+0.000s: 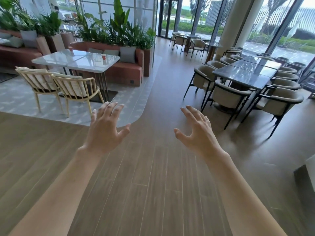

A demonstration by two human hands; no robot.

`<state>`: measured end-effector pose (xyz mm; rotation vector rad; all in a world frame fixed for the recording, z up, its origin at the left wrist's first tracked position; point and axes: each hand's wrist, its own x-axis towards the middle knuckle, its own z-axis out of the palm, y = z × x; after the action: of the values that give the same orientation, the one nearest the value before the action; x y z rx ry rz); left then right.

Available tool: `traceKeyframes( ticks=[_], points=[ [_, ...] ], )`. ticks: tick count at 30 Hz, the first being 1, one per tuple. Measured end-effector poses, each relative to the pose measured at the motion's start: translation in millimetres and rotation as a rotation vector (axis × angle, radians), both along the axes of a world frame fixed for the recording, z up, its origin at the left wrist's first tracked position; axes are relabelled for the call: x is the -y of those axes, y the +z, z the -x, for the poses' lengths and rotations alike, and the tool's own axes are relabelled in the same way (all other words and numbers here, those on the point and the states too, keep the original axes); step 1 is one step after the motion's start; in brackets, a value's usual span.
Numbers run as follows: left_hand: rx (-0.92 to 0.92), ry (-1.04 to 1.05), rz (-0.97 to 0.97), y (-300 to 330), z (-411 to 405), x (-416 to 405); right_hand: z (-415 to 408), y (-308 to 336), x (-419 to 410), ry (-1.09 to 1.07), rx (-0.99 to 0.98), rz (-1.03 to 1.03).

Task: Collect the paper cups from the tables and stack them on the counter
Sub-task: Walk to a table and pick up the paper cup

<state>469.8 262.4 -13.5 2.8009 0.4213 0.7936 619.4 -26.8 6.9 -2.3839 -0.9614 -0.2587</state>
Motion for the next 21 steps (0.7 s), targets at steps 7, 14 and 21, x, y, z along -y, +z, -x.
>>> traceKeyframes(
  ticks=[7, 14, 21],
  points=[
    [0.054, -0.005, 0.014, 7.3, -48.5, -60.2, -40.6, 0.9, -62.1, 0.002, -0.007, -0.004],
    [0.046, 0.01, 0.014, -0.9, -106.8, -95.9, -102.8, 2.2, -94.9, 0.0, 0.005, -0.003],
    [0.022, 0.025, -0.002, -9.7, -199.1, -115.7, -200.9, -14.4, -120.5, 0.016, -0.003, -0.009]
  ],
)
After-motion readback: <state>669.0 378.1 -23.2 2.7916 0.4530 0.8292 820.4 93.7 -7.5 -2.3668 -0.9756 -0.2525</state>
